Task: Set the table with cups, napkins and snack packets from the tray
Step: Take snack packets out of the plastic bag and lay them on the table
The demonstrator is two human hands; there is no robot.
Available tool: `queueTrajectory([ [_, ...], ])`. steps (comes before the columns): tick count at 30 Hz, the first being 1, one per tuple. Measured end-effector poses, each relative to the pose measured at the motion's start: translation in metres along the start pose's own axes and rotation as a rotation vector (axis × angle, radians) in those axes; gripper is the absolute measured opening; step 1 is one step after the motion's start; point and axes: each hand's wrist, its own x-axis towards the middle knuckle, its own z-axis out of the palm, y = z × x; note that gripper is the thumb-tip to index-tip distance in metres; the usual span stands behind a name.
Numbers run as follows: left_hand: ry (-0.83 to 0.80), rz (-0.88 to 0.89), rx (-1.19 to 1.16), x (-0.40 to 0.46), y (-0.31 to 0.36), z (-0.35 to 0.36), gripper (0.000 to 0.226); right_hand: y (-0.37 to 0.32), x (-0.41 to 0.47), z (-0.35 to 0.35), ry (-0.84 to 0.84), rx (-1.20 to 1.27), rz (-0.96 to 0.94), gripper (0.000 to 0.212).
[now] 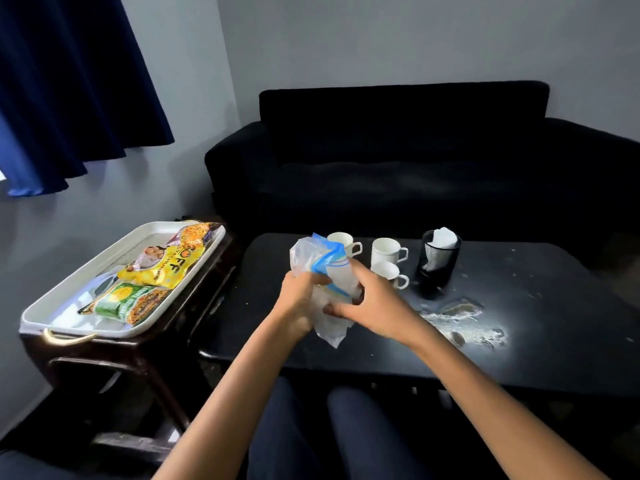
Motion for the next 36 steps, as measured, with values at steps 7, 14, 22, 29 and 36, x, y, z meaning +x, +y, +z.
queueTrajectory([
  [7,-0.298,-0.046,-0.029,-0.011,-0.027,0.071,0.033,0.047,-0.047,-0.040,0.425,-0.192,0.139,0.023],
  [14,-0.530,0.111,0.330,-0.029,-0.096,0.135,0.059,0.103,-0.112,-0.077,0.733,-0.030,0.383,0.006],
  [22,-0.715,0.260,0.656,-0.058,-0.194,0.207,0.084,0.163,-0.200,-0.110,1.032,-0.095,0.515,0.020],
  [29,-0.894,0.434,1.085,-0.066,-0.277,0.256,0.086,0.216,-0.272,-0.112,1.152,-0.201,0.723,0.039],
  [36,-0.947,0.318,1.295,-0.081,-0.343,0.284,0.078,0.253,-0.325,-0.100,1.144,-0.304,0.964,0.067],
])
